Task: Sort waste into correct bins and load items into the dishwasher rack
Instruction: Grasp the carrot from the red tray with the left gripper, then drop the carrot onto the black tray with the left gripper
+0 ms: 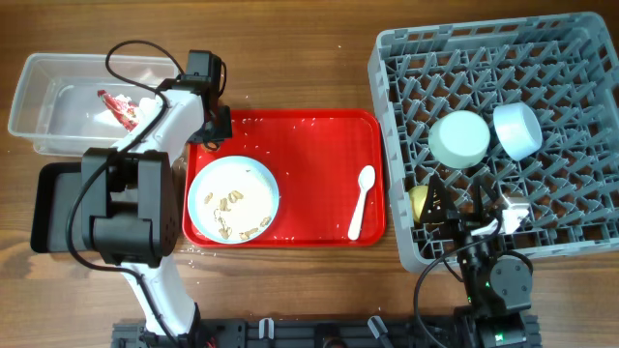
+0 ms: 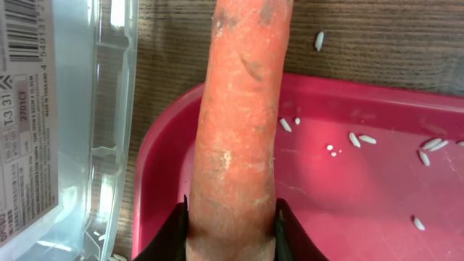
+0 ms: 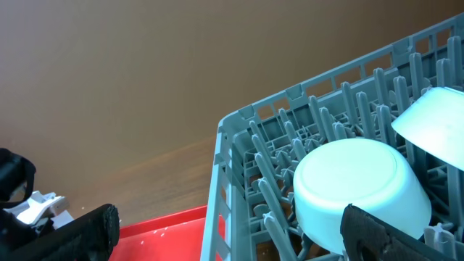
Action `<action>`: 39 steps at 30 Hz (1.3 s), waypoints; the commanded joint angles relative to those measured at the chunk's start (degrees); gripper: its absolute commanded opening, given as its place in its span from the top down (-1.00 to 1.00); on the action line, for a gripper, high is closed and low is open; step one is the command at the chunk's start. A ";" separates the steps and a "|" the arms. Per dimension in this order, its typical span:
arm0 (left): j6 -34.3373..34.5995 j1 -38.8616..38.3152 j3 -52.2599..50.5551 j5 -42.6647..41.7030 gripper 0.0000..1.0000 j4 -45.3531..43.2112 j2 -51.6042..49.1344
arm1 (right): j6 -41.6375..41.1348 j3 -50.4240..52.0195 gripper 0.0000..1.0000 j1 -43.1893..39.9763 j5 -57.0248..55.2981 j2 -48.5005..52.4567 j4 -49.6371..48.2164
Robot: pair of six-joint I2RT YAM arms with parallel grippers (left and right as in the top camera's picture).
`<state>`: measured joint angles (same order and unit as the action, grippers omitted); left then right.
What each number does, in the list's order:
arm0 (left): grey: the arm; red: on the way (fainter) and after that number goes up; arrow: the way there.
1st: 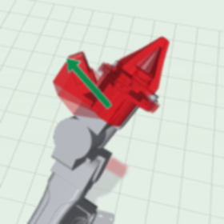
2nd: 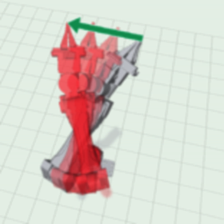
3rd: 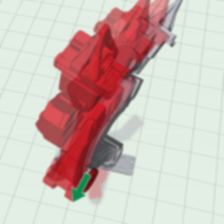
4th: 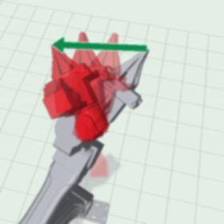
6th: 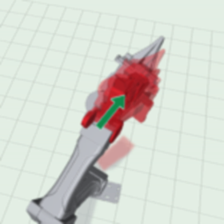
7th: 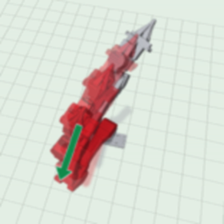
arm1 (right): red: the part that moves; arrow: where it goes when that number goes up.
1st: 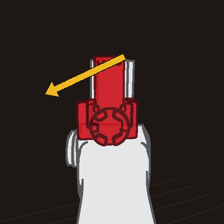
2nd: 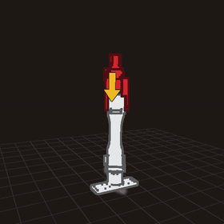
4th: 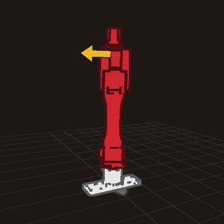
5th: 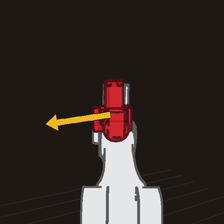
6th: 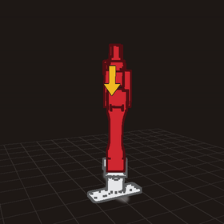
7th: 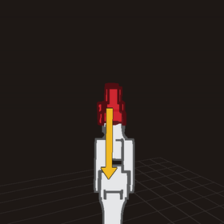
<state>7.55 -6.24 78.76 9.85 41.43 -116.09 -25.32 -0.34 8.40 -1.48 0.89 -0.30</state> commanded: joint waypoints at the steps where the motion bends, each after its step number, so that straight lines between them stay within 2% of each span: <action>1: 1.95 0.04 2.40 -1.46 0.67 2.58 2.71 | -0.35 0.04 -1.00 -0.24 0.96 -0.61 -0.28; 5: 5.14 0.00 9.88 -1.77 0.68 10.88 12.59 | -0.35 0.04 -1.00 -0.24 0.96 -0.61 -0.26; 7: 9.94 0.35 10.14 -1.90 0.70 16.46 18.99 | -0.35 0.04 -1.00 -0.24 0.96 -0.61 -0.26; 9: 17.64 1.36 10.14 -1.88 0.92 24.15 24.50 | -0.35 0.04 -1.00 -0.24 0.96 -0.61 -0.26; 11: 24.48 4.11 10.05 -0.55 0.92 30.95 28.09 | -0.35 0.04 -0.99 -0.24 0.96 -0.61 -0.28; 13: 32.74 9.46 7.93 4.44 0.92 35.65 29.59 | -0.35 0.04 -0.99 -0.24 0.96 -0.61 -0.28; 14: 38.66 12.96 4.13 6.64 0.92 36.22 29.79 | -0.35 0.04 -0.99 -0.24 0.96 -0.61 -0.28; 15: 41.42 14.93 1.01 6.78 0.92 35.71 29.77 | -0.37 0.04 -0.99 -0.24 0.96 -0.61 -0.26; 17: 47.50 20.59 -9.86 5.99 0.91 29.86 29.75 | -0.35 0.04 -1.00 -0.24 0.96 -0.61 -0.26; 20: 48.61 25.81 -19.56 2.27 0.91 18.80 29.73 | -0.35 0.04 -0.99 -0.24 0.96 -0.61 -0.28; 21: 48.59 27.67 -22.47 -0.31 0.32 14.56 29.62 | -0.35 0.04 -0.99 -0.24 0.96 -0.61 -0.26; 22: 48.19 28.50 -23.21 -3.17 -0.96 13.14 29.55 | -0.37 0.04 -0.99 -0.24 0.96 -0.61 -0.26; 23: 47.84 28.59 -22.93 -4.94 -1.00 13.25 29.62 | -0.35 0.04 -0.99 -0.24 0.96 -0.61 -0.26; 26: 39.21 26.27 -17.38 -17.46 -0.62 17.16 31.71 | -0.35 0.04 -0.99 -0.24 0.96 -0.61 -0.28; 28: 39.04 21.94 -14.47 -17.33 -0.60 20.09 33.64 | -0.35 0.04 -1.00 -0.24 0.96 -0.61 -0.26; 30: 34.34 10.49 -13.84 -16.70 -0.58 19.02 36.06 | -0.37 0.04 -0.99 -0.24 0.96 -0.61 -0.28; 31: 32.15 5.22 -13.84 -15.32 -0.56 18.45 36.04 | -0.35 0.04 -1.00 -0.24 0.96 -0.61 -0.26; 32: 29.07 -1.77 -13.88 -12.09 -0.44 17.86 35.30 | -0.37 0.04 -0.99 -0.24 0.96 -0.61 -0.26; 33: 26.62 -11.74 -13.88 -6.27 -0.17 17.46 33.09 | -0.35 0.04 -0.99 -0.24 0.96 -0.61 -0.26; 34: 25.94 -18.34 -13.88 -2.05 -0.04 17.00 30.67 | -0.35 0.04 -0.99 -0.24 0.96 -0.61 -0.26; 37: 25.88 -30.62 -13.88 4.09 0.11 14.14 22.36 | -0.35 0.04 -0.99 -0.24 0.96 -0.61 -0.26; 38: 25.88 -32.94 -13.88 4.17 0.13 12.02 18.86 | -0.35 0.04 -1.00 -0.24 0.96 -0.61 -0.26; 39: 25.88 -33.79 -13.88 4.24 0.24 10.75 16.41 | -0.35 0.04 -0.99 -0.24 0.96 -0.61 -0.26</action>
<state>34.94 -36.64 64.79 9.06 54.52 -93.47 -25.32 -0.34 8.40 -1.30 0.73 -0.32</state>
